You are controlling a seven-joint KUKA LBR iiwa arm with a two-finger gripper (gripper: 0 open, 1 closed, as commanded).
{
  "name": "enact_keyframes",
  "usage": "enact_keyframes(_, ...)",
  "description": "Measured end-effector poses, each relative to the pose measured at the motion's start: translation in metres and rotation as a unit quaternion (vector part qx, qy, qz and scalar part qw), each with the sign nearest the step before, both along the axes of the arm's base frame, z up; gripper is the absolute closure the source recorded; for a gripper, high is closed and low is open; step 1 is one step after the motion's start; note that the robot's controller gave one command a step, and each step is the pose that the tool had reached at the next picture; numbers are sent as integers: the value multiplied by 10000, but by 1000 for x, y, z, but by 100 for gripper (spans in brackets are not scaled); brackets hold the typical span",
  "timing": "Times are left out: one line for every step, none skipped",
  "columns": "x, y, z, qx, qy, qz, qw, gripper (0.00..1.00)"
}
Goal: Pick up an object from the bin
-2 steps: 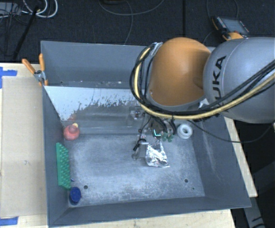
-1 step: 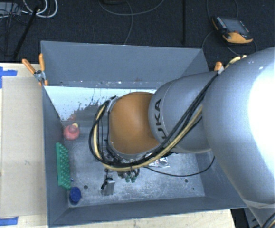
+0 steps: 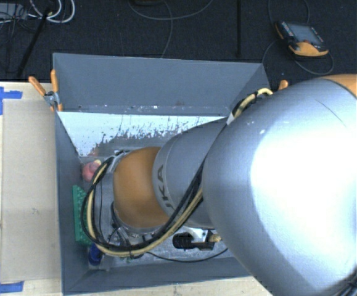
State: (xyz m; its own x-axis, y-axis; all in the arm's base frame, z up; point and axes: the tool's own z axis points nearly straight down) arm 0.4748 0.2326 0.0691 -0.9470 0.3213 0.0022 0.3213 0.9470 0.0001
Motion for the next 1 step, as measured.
enact_keyframes(36,13,0,-3,-11,-415,9991,0)
